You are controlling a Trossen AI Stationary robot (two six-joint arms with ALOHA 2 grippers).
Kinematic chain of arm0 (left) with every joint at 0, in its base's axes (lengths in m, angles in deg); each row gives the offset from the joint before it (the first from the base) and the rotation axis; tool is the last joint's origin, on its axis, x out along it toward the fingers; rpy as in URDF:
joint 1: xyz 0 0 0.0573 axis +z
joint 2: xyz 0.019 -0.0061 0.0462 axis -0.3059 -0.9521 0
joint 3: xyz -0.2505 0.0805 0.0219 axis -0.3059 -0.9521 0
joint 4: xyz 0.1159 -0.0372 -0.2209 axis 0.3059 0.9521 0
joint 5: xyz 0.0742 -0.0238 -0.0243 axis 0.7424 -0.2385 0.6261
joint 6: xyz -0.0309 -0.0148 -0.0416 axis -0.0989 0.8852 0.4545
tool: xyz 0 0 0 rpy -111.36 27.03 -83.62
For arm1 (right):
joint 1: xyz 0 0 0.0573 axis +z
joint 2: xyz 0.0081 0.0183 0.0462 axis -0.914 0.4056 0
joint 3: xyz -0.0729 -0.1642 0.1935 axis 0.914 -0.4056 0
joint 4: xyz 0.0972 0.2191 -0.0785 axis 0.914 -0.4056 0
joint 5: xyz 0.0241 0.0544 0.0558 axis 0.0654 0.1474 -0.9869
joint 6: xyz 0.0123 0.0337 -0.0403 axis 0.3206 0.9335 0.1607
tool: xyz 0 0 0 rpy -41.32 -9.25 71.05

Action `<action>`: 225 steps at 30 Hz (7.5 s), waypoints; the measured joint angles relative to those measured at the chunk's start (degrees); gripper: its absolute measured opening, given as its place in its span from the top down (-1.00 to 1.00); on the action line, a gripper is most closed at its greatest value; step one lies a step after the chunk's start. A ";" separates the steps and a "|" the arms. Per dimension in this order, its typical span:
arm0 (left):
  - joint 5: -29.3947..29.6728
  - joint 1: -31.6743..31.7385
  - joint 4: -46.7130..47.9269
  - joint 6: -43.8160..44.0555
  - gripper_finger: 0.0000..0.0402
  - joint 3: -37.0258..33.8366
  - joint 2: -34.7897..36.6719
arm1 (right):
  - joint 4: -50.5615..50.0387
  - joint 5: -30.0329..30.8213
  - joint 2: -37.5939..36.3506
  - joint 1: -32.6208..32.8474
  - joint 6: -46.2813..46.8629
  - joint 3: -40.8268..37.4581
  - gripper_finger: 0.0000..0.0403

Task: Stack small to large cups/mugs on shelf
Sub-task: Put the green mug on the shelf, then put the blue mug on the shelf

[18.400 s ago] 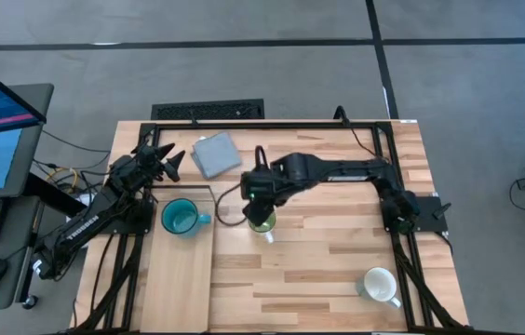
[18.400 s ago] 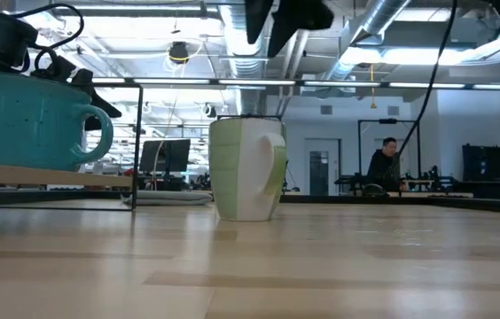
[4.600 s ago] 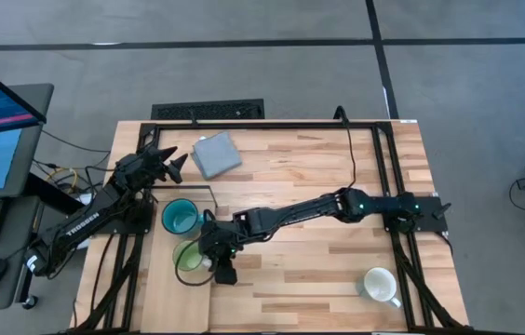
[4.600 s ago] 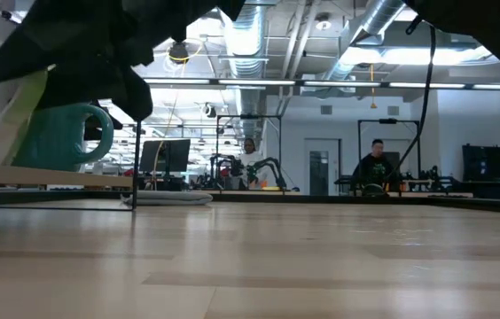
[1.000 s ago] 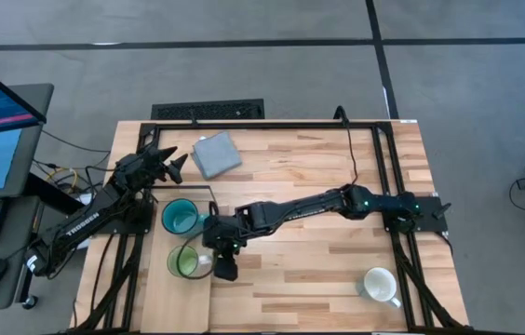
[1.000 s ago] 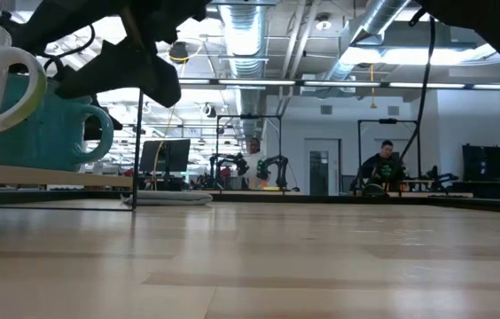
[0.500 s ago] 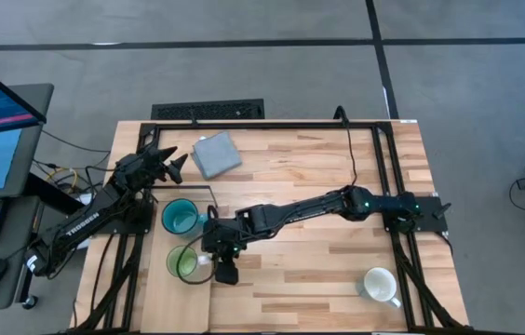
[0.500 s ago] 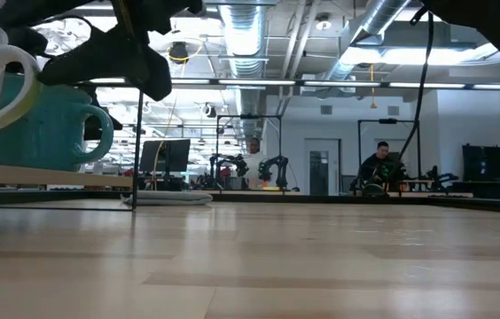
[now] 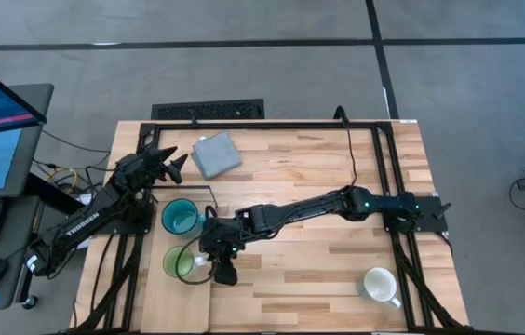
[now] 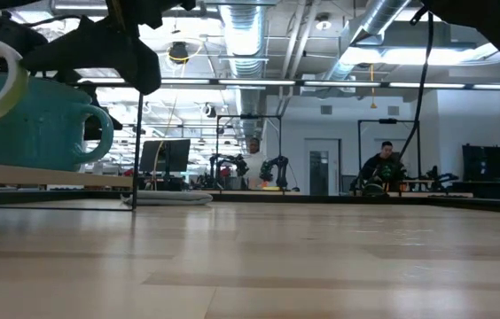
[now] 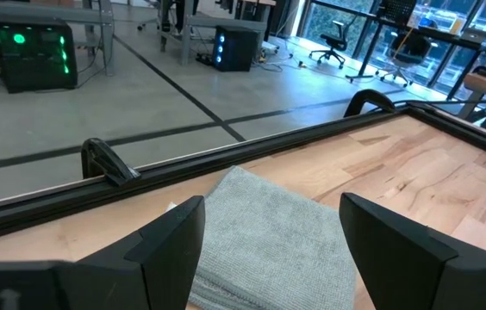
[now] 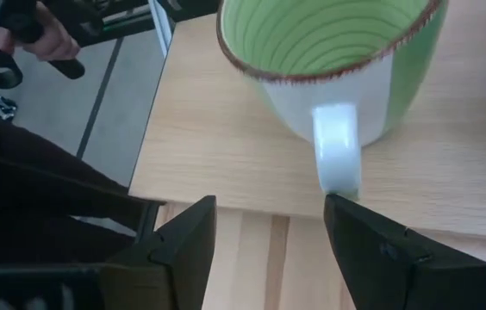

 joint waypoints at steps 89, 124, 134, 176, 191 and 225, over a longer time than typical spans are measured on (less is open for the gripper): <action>-0.02 -0.01 -0.02 9.82 -0.30 0.00 -0.02 | -18.07 43.34 -88.46 -9.99 2.67 -63.22 -0.19; -0.01 0.00 -0.04 10.47 -0.30 0.00 -0.01 | -18.17 20.77 -90.85 0.78 42.73 -78.88 -0.19; -0.31 0.01 -0.04 8.18 -0.30 0.00 -0.02 | -21.16 2.96 -89.94 6.10 63.99 -78.86 -0.19; 0.23 0.01 -0.22 7.07 -0.30 -0.02 -0.02 | -7.55 -18.00 -57.63 41.35 98.82 -78.84 -0.19; 0.36 0.01 -0.24 6.97 -0.30 -0.02 -0.02 | -12.80 -18.09 -52.12 41.38 93.38 -78.49 -0.13; 0.04 0.01 -0.05 7.37 -0.30 -0.02 0.00 | -24.61 -15.06 -54.77 38.29 73.93 -77.70 0.32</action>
